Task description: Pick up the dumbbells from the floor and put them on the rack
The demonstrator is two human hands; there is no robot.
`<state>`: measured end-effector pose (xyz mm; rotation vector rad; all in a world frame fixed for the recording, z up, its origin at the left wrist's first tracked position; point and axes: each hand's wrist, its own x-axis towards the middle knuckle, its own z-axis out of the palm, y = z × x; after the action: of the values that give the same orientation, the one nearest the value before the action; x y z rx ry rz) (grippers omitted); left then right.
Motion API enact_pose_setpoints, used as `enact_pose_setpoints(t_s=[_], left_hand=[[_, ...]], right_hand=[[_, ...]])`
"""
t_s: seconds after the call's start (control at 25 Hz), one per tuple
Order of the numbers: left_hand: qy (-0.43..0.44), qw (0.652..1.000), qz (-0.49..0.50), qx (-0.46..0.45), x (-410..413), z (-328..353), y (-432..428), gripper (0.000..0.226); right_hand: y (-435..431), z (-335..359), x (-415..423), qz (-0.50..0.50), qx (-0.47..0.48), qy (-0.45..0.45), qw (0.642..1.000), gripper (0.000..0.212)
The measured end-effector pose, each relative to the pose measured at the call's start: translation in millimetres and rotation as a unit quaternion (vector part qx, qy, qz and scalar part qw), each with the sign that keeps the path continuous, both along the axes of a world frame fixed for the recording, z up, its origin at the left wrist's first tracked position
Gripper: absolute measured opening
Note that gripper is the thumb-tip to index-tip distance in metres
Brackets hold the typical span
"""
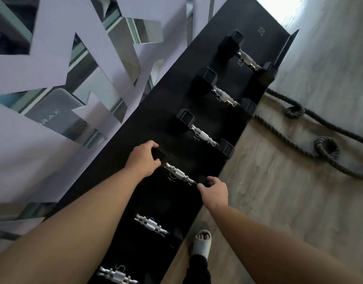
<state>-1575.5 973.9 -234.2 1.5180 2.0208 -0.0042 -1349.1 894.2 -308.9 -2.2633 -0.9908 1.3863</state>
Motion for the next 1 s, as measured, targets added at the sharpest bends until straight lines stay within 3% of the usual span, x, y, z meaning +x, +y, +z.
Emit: enact_pose_setpoints(t_s=[0.12,0.28,0.56,0.8,1.0], left_hand=[[0.027,0.998,-0.048,-0.02,3,4,8,0.06],[0.077,0.991,-0.083,-0.065,18,-7,2,0.092],[0.091,0.991,-0.084,-0.053,11,-19,-8,0.088],[0.105,0.987,-0.109,-0.051,-2,-25,-17,0.088],[0.097,0.982,-0.133,-0.091,-5,-18,-12,0.101]], right_hand=[[12,0,1,0.124,-0.056,-0.055,0.989,0.065],[6,-5,2,0.248,-0.061,-0.087,0.963,0.087],[2,-10,13,0.294,0.0,-0.098,0.951,0.073],[-17,-17,7,0.304,-0.015,-0.078,0.949,0.075],[-1,-8,26,0.327,-0.033,-0.066,0.942,0.075]])
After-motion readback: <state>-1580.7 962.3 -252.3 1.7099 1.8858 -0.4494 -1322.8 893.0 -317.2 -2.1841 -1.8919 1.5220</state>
